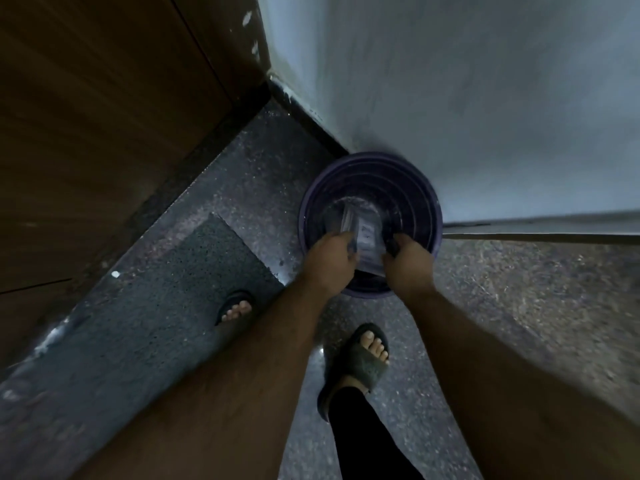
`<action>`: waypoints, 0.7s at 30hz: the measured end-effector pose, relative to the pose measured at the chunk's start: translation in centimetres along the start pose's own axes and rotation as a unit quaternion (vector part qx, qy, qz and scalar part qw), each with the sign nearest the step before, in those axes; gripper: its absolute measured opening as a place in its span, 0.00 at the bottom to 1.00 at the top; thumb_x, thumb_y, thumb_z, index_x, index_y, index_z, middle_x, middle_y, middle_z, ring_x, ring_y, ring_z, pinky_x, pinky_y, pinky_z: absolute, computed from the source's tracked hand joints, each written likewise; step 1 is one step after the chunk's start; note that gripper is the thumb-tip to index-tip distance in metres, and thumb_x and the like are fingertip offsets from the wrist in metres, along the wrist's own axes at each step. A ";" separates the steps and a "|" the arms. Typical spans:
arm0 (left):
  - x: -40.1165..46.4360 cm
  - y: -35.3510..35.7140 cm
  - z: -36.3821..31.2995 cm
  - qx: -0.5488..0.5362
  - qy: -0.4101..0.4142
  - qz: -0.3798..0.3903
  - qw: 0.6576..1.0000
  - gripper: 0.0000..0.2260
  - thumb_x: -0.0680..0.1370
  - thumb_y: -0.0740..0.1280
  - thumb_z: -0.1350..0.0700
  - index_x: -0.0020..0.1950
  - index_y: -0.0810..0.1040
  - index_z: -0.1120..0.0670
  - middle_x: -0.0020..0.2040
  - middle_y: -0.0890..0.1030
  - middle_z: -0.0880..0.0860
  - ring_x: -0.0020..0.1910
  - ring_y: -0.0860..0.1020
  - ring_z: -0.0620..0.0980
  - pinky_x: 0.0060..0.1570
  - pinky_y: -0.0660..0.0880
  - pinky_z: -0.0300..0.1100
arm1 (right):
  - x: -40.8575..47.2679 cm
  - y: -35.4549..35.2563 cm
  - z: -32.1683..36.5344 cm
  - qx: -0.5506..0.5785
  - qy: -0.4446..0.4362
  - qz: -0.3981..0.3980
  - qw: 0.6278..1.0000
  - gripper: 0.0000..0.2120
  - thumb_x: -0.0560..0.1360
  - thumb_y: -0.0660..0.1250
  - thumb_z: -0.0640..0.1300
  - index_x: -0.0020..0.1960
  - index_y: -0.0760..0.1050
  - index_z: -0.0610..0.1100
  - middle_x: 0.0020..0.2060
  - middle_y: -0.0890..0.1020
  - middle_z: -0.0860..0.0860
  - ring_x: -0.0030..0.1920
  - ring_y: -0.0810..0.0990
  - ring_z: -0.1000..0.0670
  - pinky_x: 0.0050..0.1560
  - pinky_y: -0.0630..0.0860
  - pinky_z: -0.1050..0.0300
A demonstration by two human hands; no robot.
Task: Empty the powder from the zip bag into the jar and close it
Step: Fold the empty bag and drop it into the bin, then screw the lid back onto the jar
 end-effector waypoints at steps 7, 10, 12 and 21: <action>-12.2 -8.0 -5.1 0.086 0.004 0.001 0.996 0.21 0.82 0.63 0.56 0.75 0.68 0.58 0.76 0.66 0.60 0.73 0.67 0.59 0.69 0.66 0.48 | -9.5 -8.0 6.4 -0.089 -0.092 0.031 0.991 0.14 0.77 0.66 0.46 0.58 0.77 0.37 0.54 0.81 0.38 0.55 0.79 0.37 0.51 0.76 0.49; -18.1 -12.3 -8.7 0.108 0.004 -0.007 0.994 0.25 0.82 0.64 0.52 0.77 0.64 0.56 0.78 0.64 0.58 0.75 0.65 0.58 0.70 0.64 0.48 | -14.5 -13.1 11.4 -0.125 -0.157 0.037 0.979 0.20 0.78 0.65 0.52 0.60 0.77 0.38 0.55 0.80 0.39 0.57 0.78 0.37 0.56 0.75 0.47; -22.3 -15.4 -11.4 0.111 0.005 -0.027 0.993 0.29 0.80 0.65 0.47 0.79 0.62 0.55 0.79 0.62 0.57 0.77 0.63 0.56 0.73 0.63 0.49 | -18.2 -16.8 14.9 -0.130 -0.186 0.041 0.973 0.24 0.78 0.64 0.54 0.66 0.75 0.37 0.61 0.79 0.38 0.62 0.76 0.36 0.62 0.73 0.45; -40.0 -27.8 -20.3 0.177 0.032 -0.158 0.971 0.36 0.79 0.64 0.39 0.81 0.55 0.54 0.81 0.55 0.56 0.80 0.54 0.54 0.76 0.56 0.47 | -32.8 -29.4 28.2 -0.182 -0.326 0.006 0.928 0.29 0.79 0.59 0.60 0.71 0.70 0.41 0.66 0.75 0.41 0.68 0.69 0.38 0.66 0.69 0.44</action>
Point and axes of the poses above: each hand's wrist, its own x-axis towards the middle knuckle, its own y-axis out of the palm, z = x × y, the point moved 9 cm from there along x, towards the middle knuckle
